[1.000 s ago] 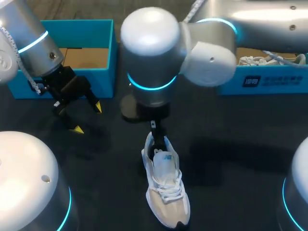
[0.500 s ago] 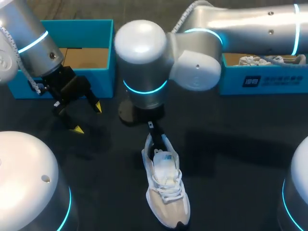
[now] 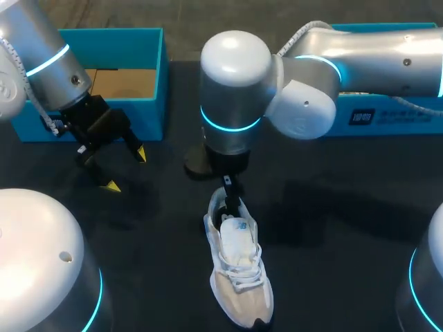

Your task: Take the shoe out of the shoebox, open the shoe tongue, remove and reinsert the insole, then place the shoe into the shoebox

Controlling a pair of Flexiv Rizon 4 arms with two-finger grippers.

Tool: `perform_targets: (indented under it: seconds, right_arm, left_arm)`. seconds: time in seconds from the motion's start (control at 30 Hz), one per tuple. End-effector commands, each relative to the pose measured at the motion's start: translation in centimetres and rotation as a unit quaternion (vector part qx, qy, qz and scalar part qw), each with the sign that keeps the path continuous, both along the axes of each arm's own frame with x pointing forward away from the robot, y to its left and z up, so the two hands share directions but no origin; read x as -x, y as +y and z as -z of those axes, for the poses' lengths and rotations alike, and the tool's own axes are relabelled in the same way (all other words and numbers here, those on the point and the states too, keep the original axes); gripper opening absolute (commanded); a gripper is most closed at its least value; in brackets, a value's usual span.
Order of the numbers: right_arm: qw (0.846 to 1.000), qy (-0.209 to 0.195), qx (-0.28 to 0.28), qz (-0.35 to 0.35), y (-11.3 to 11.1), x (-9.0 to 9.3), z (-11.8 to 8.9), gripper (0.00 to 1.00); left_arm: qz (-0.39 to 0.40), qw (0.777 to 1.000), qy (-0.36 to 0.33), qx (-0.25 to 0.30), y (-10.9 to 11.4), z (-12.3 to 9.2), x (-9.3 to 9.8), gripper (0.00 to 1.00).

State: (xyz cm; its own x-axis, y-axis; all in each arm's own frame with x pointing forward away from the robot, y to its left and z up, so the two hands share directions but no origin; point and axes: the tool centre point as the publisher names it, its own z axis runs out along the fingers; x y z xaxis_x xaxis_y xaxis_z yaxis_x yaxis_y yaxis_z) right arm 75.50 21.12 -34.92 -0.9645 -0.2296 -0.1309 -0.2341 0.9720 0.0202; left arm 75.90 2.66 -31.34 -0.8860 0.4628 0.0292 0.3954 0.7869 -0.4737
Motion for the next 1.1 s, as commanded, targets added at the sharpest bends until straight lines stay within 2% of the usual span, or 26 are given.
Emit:
perform_targets:
  seconds: [0.03, 0.43, 0.6, 0.7, 0.8, 0.83, 0.87, 0.9, 1.1]
  right_arm:
    - [1.0, 0.007, 0.019, 0.005, 1.1, -0.4, 0.9, 1.0]
    - [1.0, 0.024, 0.017, 0.006, 1.2, -0.9, 3.5, 1.0]
    - [0.999, 0.034, 0.017, 0.01, 0.8, -0.8, 4.2, 0.9]
    - [0.999, 0.041, 0.017, 0.013, 0.7, -0.9, 4.6, 0.75]
    - [0.999, 0.042, 0.015, 0.017, 0.6, -0.8, 4.7, 0.45]
    - [0.999, 0.042, 0.014, 0.019, 0.6, -0.7, 4.6, 0.32]
    - [0.999, 0.04, 0.012, 0.02, 0.6, -0.7, 4.6, 0.07]
    - [0.999, 0.039, 0.012, 0.021, 0.5, -0.6, 4.5, 0.0]
    - [0.999, 0.024, 0.005, 0.029, 0.4, -0.1, 3.7, 0.0]
  left_arm:
    - [0.0, 1.0, -0.001, -0.001, 0.0, 0.0, 0.1, 1.0]
    - [0.0, 1.0, -0.001, -0.001, 0.0, 0.0, 0.1, 1.0]
    - [0.0, 1.0, -0.001, -0.001, 0.0, 0.0, 0.1, 1.0]
    - [0.0, 1.0, -0.001, -0.001, 0.0, 0.0, 0.1, 1.0]
    - [0.0, 1.0, -0.001, -0.001, 0.0, 0.0, 0.1, 1.0]
    - [0.0, 1.0, -0.001, -0.001, 0.0, 0.0, 0.1, 1.0]
    - [0.0, 1.0, -0.001, -0.001, 0.0, 0.0, 0.1, 1.0]
    - [0.0, 1.0, -0.001, -0.001, 0.0, 0.0, 0.1, 1.0]
    - [0.0, 1.0, -0.001, -0.001, 0.0, 0.0, 0.1, 1.0]
